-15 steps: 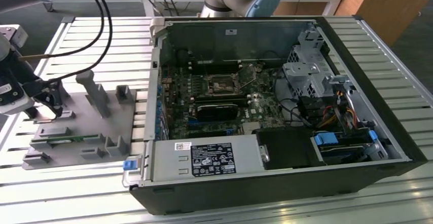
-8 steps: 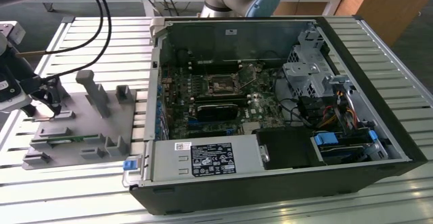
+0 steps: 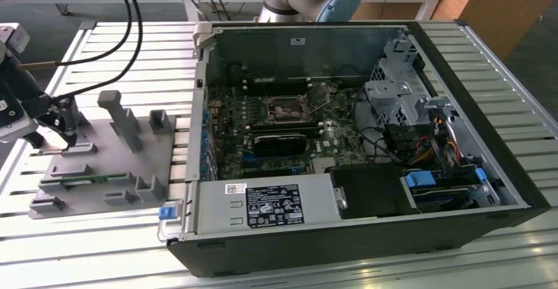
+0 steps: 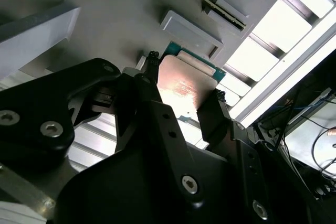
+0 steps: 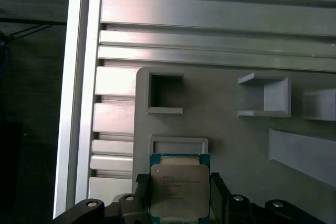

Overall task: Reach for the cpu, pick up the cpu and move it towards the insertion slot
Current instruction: 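Pick up the cpu and move it towards the insertion slot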

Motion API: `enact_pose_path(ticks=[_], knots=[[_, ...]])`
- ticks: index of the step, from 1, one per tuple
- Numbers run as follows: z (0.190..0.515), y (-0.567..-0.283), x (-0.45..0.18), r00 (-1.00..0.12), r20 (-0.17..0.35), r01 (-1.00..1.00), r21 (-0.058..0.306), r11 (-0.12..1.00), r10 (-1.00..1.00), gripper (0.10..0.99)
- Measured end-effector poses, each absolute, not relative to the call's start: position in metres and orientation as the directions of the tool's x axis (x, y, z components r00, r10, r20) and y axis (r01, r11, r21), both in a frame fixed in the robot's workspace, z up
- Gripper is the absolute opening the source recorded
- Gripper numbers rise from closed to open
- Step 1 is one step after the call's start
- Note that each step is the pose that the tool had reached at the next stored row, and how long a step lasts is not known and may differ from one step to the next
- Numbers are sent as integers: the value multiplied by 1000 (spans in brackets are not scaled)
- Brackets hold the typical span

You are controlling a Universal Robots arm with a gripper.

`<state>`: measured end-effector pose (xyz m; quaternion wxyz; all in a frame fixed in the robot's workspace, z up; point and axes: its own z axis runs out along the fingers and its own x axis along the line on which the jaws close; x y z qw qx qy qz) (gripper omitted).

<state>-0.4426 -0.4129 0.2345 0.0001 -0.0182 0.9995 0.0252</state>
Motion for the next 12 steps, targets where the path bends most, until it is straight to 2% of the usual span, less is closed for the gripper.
enact_pose_path(ticks=[12], knots=[[246, -413, -443, -999, -1, -36, 49, 998, -36, 545]])
